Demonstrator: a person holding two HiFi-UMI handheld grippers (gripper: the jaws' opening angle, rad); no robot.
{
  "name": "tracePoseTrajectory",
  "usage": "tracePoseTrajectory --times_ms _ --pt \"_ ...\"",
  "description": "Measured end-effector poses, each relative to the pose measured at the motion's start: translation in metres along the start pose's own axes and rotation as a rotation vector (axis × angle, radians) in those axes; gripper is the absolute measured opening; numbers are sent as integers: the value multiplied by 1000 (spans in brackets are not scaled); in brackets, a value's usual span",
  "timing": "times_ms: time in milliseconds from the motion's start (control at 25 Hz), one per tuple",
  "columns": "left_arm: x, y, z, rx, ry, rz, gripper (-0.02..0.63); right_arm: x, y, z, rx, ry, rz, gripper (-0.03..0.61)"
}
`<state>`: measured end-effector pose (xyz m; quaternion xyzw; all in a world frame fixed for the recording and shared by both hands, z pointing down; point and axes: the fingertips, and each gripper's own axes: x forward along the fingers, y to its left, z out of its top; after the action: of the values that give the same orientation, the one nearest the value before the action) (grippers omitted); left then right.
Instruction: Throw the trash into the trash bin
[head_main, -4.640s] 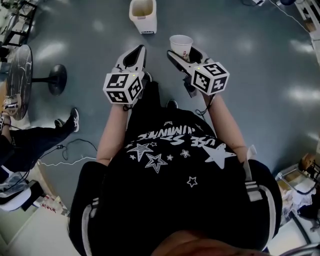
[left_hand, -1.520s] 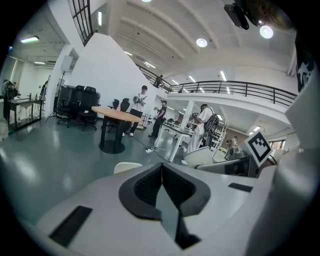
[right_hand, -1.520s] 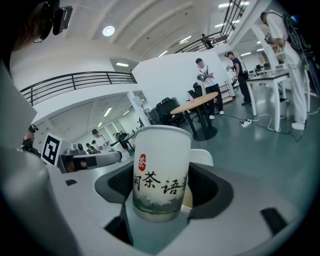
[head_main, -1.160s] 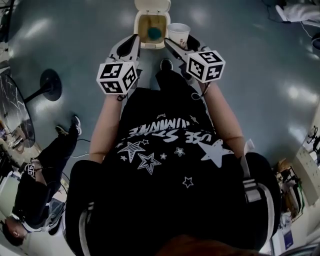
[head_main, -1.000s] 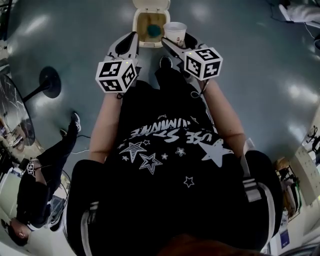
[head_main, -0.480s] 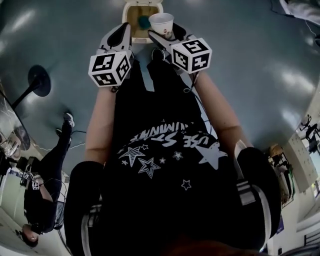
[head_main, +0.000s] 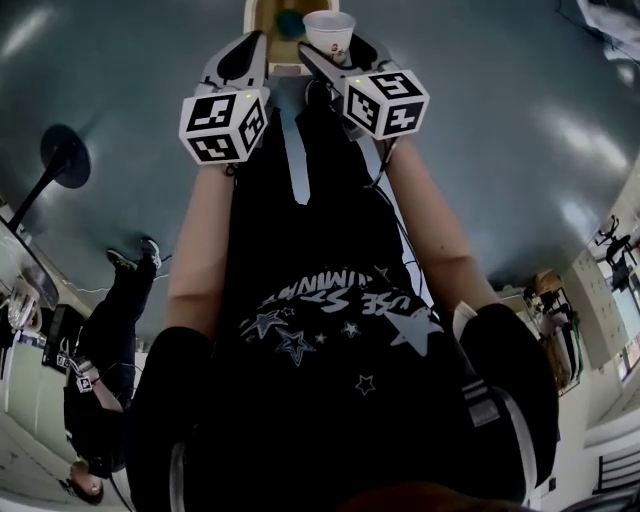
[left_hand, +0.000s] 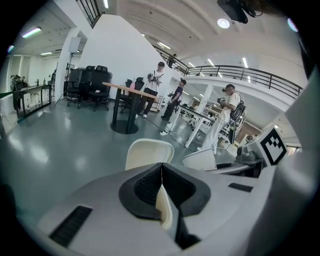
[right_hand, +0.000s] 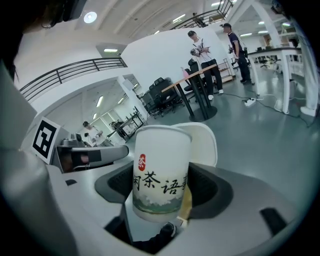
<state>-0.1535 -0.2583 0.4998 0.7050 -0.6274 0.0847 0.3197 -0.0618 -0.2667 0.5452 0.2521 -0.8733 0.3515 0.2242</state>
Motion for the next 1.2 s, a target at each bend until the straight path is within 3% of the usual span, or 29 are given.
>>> tracePoseTrajectory --times_ms 240,520,720,1200 --pt "10 24 -39 -15 68 -15 11 26 -12 -30 19 37 -36 318" --pt "33 35 -77 -3 123 -35 11 51 -32 -60 120 66 -49 319" --pt "52 51 -108 -19 168 -38 11 78 -47 -90 122 118 -93 319" --pt "87 78 -148 -56 236 -41 11 127 -73 -134 169 195 -135 318"
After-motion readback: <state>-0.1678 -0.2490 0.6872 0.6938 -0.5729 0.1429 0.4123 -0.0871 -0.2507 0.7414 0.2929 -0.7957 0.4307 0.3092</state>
